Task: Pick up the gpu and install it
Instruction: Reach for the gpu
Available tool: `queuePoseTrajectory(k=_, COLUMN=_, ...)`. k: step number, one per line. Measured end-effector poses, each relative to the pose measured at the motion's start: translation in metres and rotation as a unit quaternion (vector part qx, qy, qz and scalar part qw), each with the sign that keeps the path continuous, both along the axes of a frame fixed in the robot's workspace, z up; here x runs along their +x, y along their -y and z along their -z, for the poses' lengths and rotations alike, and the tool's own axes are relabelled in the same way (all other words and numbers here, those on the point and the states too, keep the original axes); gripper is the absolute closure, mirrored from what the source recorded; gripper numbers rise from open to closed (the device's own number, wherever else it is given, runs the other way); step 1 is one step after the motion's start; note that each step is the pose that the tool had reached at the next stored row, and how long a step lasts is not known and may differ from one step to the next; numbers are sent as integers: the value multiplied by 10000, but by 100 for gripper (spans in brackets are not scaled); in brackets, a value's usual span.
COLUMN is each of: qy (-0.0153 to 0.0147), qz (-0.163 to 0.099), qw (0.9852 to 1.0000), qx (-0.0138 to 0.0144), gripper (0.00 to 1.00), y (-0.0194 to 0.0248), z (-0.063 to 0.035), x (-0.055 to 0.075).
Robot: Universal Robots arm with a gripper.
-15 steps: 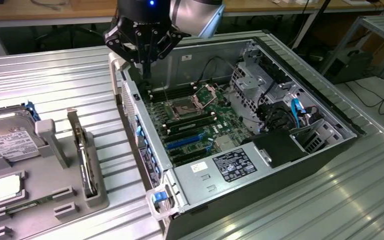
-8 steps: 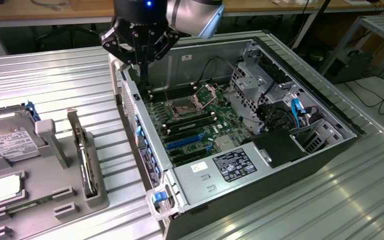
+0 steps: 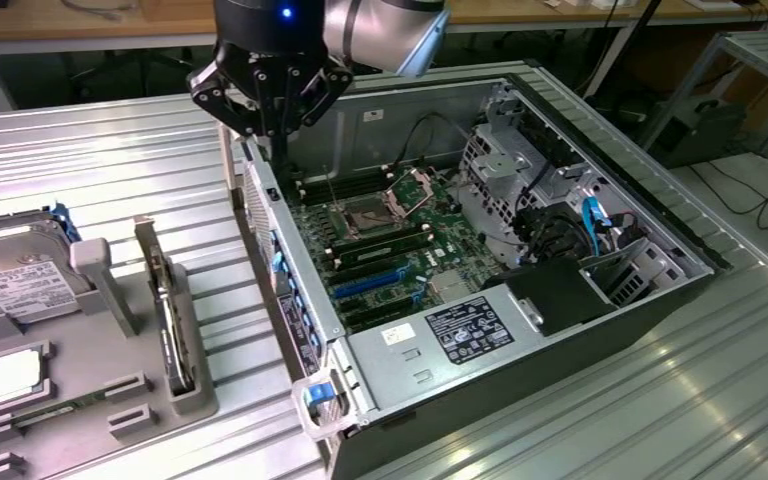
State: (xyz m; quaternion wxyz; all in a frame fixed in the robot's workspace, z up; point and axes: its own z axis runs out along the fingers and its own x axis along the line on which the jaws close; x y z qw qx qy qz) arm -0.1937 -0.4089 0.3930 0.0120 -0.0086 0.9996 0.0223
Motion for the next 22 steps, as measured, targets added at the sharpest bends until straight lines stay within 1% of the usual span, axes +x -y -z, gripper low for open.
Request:
queuePoseTrajectory(k=7, qy=0, qz=1, qw=10000, qx=0, gripper=89, y=99, z=1, x=-66)
queuePoseTrajectory(k=11, qy=0, qz=0, qw=10000, qx=0, gripper=89, y=122, z=1, x=-116)
queuePoseTrajectory(k=17, qy=0, qz=0, qw=10000, qx=0, gripper=89, y=136, z=1, x=-258)
queuePoseTrajectory(k=22, qy=0, qz=0, qw=10000, qx=0, gripper=89, y=197, z=2, x=-351)
